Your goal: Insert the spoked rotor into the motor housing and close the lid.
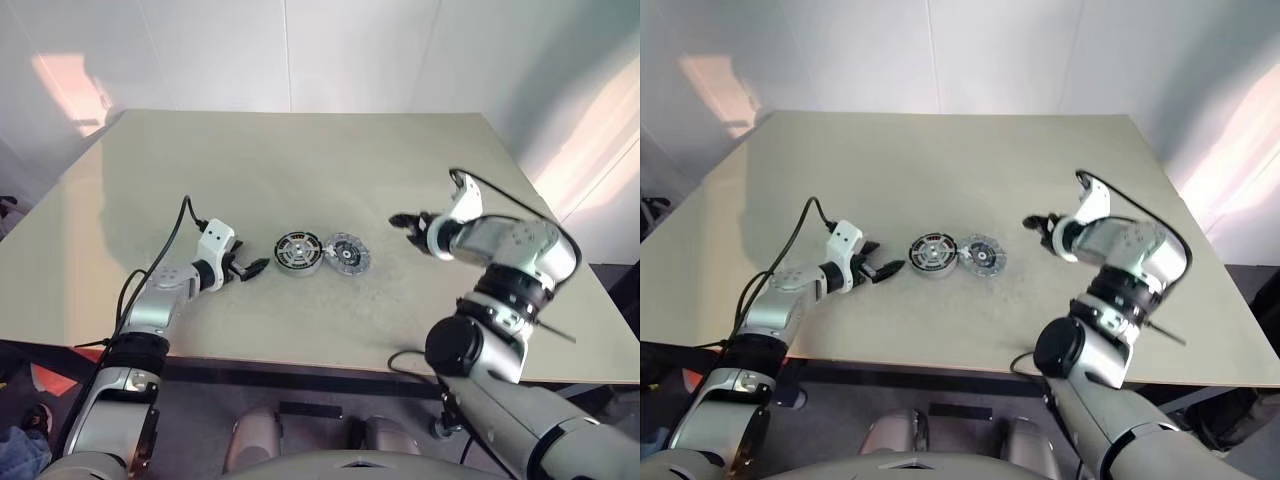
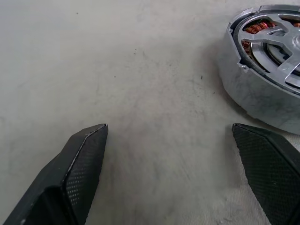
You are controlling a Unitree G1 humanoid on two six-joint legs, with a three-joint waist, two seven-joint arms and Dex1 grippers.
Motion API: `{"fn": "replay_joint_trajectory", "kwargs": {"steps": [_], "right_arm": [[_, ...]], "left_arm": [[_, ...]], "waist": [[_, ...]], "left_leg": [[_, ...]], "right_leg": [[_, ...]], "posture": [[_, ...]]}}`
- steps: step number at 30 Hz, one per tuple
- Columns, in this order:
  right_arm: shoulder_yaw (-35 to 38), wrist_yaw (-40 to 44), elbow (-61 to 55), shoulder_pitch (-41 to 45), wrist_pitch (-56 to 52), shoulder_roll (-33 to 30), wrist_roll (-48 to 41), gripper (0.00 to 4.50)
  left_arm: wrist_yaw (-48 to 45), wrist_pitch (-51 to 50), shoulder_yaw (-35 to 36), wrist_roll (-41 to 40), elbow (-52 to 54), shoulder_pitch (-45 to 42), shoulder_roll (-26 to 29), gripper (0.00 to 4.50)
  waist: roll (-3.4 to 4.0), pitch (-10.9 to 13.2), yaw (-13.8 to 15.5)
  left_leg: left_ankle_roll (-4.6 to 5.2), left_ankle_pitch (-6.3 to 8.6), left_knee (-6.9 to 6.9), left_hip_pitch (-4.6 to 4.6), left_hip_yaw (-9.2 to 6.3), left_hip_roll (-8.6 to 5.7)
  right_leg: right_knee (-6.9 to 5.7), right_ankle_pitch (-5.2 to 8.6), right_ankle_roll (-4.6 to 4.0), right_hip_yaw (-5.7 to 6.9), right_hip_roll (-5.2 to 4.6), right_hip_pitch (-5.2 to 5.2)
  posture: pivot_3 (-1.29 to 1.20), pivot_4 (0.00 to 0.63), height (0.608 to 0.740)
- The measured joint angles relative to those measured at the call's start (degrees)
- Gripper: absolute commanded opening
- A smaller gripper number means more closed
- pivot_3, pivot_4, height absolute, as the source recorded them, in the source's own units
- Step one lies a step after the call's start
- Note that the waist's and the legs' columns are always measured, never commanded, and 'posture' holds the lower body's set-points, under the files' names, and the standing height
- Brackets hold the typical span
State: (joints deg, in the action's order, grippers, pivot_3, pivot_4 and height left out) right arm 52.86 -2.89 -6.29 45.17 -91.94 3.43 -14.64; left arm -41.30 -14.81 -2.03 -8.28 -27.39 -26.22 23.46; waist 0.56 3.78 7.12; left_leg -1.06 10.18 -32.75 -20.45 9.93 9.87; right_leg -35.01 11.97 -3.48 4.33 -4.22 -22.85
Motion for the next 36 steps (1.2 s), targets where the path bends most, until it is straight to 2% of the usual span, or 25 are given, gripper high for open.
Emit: {"fn": "replay_joint_trajectory", "kwargs": {"steps": [2, 7, 10, 12, 15, 18, 21, 24, 26, 30, 36], "right_arm": [[2.5, -3.2, -5.5, -2.0, -0.4, 3.2, -1.8, 3.08], [6.4, -12.8, -21.4, -5.9, -0.3, 3.8, -10.9, 3.08], [7.3, -17.8, -22.4, -7.4, -0.3, 3.9, -17.8, 3.64], [7.2, -21.6, -22.4, -9.7, -0.3, 4.2, -23.1, 4.35], [6.7, -28.2, -21.1, -16.4, -0.2, 5.2, -32.5, 4.46], [4.3, -36.2, -19.1, -17.4, -0.3, 5.3, -44.2, 4.46], [-1.9, -42.7, -14.0, -20.0, 0.9, 4.7, -61.7, 4.46], [-21.1, -47.2, -9.5, -35.6, 10.1, -1.0, -86.7, 4.46], [-28.2, -45.4, -6.8, -39.6, 14.2, -8.9, -93.5, 4.46], [-34.7, -39.6, -5.0, -42.4, 19.3, -19.1, -97.3, 4.46], [-40.3, -35.0, -2.0, -41.9, 25.1, -24.2, -98.3, 4.46]], "left_arm": [[-0.7, 0.6, -0.6, 0.6, -1.6, -1.3, -0.2, 4.50], [-2.3, 1.4, -0.9, 0.9, -3.4, -2.1, 0.0, 4.50], [-2.7, 1.8, -0.9, 1.3, -4.0, -2.4, 0.1, 4.50], [-3.3, 1.9, -1.1, 1.8, -4.0, -2.7, 0.1, 4.50], [-4.2, 1.9, -1.2, 2.0, -4.0, -2.9, 0.6, 4.50], [-4.4, 1.8, -1.2, 2.2, -4.1, -3.2, 1.3, 4.50], [-4.6, 1.8, -1.3, 2.2, -4.0, -3.2, 1.3, 4.50], [-4.9, 1.7, -1.8, 2.2, -3.7, -2.9, 1.3, 4.50], [-5.0, 1.6, -1.8, 2.2, -3.6, -2.9, 1.4, 4.50], [-5.1, 1.0, -1.9, 2.2, -3.6, -2.9, 1.9, 4.50], [-5.4, 0.4, -1.9, 2.2, -2.8, -2.1, 3.5, 4.50]], "waist": [[0.06, 0.0, 0.1], [0.12, 0.1, 0.4], [0.18, 0.0, 0.4], [0.20, 0.0, 0.4], [0.25, 0.0, 0.5], [0.33, 0.0, -0.1], [0.36, -0.1, -0.1], [0.31, -0.4, 0.6], [0.54, -0.4, 0.5], [0.00, -0.8, 0.3], [-0.36, -1.0, 0.1]], "left_leg": [[-0.04, -0.03, 0.09, 0.14, 0.00, -0.02], [-0.09, -0.07, 0.46, 0.63, 0.09, -0.14], [-0.11, -0.08, 0.60, 0.66, 0.08, -0.13], [-0.11, -0.08, 0.66, 0.65, 0.07, -0.12], [0.01, -0.01, 0.64, 0.50, 0.05, -0.18], [0.00, -0.01, 0.63, 0.44, 0.08, -0.17], [-0.03, -0.02, 0.67, 0.38, 0.06, -0.13], [0.30, 0.19, 0.79, 0.44, -0.07, -0.11], [0.58, 0.36, 0.60, 0.24, -0.01, -0.32], [0.65, 0.42, 0.51, 0.32, -0.02, -0.36], [0.65, 0.41, 0.49, 0.39, -0.04, -0.27]], "right_leg": [[0.10, 0.01, 0.00, 0.01, -0.01, 0.08], [0.34, 0.02, 0.06, -0.08, -0.09, 0.46], [0.33, 0.03, 0.05, -0.05, -0.06, 0.41], [0.34, 0.07, 0.11, -0.04, -0.06, 0.41], [0.38, 0.17, 0.26, -0.05, -0.07, 0.36], [0.32, 0.16, 0.27, -0.09, -0.07, 0.21], [0.35, 0.17, 0.26, -0.04, -0.05, 0.15], [0.64, 0.34, 0.53, 0.16, -0.06, 0.48], [0.77, 0.22, 0.72, 0.07, -0.26, 0.50], [0.79, 0.27, 0.70, 0.10, -0.31, 0.64], [0.91, 0.36, 0.58, 0.15, -0.24, 0.73]], "posture": [[0.00, 0.000, 0.740], [0.00, 0.000, 0.740], [0.00, 0.000, 0.740], [0.00, 0.000, 0.740], [0.00, 0.000, 0.740], [0.00, 0.000, 0.740], [0.00, 0.000, 0.740], [0.00, 0.000, 0.740], [0.00, 0.000, 0.740], [0.00, 0.000, 0.740], [0.00, 0.000, 0.740]]}}
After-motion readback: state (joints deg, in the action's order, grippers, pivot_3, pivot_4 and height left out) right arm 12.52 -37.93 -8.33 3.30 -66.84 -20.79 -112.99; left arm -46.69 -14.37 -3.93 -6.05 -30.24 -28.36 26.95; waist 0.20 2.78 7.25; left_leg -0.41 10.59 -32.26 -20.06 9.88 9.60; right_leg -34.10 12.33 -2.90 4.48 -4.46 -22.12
